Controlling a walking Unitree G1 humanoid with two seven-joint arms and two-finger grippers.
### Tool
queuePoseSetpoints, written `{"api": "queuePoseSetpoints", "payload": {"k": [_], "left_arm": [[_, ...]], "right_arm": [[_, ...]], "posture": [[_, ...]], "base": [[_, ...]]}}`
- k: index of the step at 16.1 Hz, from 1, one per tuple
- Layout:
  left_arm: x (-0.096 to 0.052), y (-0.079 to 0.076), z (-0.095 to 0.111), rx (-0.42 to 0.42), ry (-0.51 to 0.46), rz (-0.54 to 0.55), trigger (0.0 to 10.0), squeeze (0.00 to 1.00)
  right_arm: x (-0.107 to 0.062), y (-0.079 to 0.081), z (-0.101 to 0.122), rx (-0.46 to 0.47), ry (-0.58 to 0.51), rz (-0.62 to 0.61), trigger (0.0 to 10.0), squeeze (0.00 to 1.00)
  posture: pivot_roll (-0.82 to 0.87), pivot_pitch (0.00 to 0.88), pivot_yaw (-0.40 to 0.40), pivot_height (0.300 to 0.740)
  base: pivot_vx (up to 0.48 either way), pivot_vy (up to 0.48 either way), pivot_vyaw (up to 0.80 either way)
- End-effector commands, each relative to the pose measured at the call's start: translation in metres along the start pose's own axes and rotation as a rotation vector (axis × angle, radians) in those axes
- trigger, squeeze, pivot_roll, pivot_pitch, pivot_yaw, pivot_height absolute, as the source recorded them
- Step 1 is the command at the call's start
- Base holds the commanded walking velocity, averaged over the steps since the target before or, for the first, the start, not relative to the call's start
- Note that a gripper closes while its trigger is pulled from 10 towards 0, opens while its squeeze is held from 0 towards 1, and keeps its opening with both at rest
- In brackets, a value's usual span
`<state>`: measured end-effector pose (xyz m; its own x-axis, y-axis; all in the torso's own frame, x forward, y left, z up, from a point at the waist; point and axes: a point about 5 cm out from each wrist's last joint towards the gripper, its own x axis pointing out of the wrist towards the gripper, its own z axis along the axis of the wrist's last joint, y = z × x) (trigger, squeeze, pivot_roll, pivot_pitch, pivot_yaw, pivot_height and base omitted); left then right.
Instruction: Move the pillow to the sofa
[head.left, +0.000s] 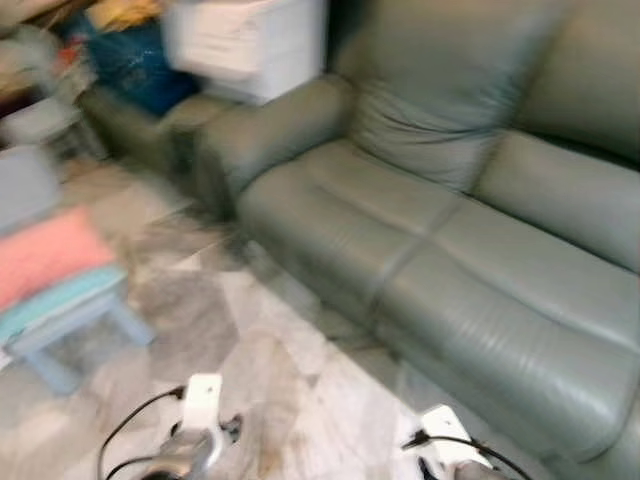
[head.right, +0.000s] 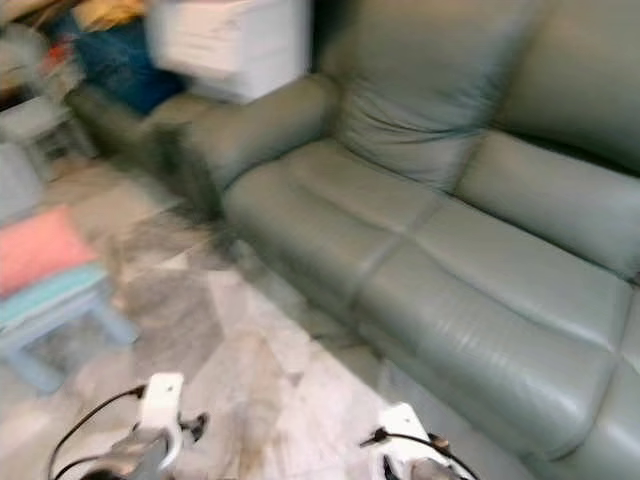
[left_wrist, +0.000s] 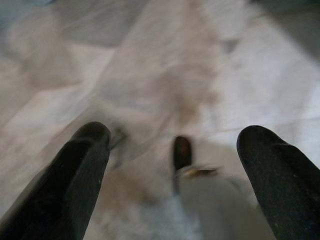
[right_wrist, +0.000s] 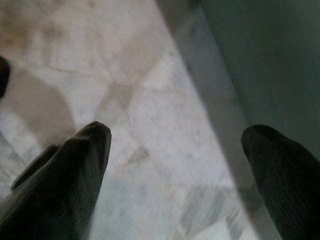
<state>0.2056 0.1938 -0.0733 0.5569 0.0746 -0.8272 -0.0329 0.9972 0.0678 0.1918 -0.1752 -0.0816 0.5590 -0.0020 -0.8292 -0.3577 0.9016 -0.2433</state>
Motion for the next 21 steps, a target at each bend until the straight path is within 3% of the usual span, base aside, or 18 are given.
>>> {"api": "queuePoseSetpoints", "payload": {"k": [1,5,8,21], "left_arm": [[0.0006,-0.002,0.0072,0.032,-0.023,0.006,10.0,0.0],[0.0002,-0.0013,0.0112,0.018,-0.078,0.011,10.0,0.0],[0.0004,-0.0035,0.0086,0.002,-0.046,-0.034,10.0,0.0],[0.0003,-0.0025,0.0076,0.022,-0.047,-0.026,10.0,0.0]], "right_arm": [[-0.0008,0.0046,-0.0055,-0.004,0.016,0.017,10.0,0.0],[-0.0006,0.0059,-0.0049,-0.01,0.016,0.018,10.0,0.0],[-0.0007,0.0071,-0.0055,-0.012,0.018,0.021,10.0,0.0],[-0.0008,0.0091,-0.0057,-0.052,0.017,0.033,10.0,0.0]], "posture": [[-0.02,0.038,0.022,0.74],[-0.02,0.038,0.023,0.74],[-0.02,0.037,0.027,0.74],[-0.01,0.027,0.024,0.74]], "base": [[0.0,0.0,0.8],[0.0,0.0,0.8],[0.0,0.0,0.8],[0.0,0.0,0.8]]}}
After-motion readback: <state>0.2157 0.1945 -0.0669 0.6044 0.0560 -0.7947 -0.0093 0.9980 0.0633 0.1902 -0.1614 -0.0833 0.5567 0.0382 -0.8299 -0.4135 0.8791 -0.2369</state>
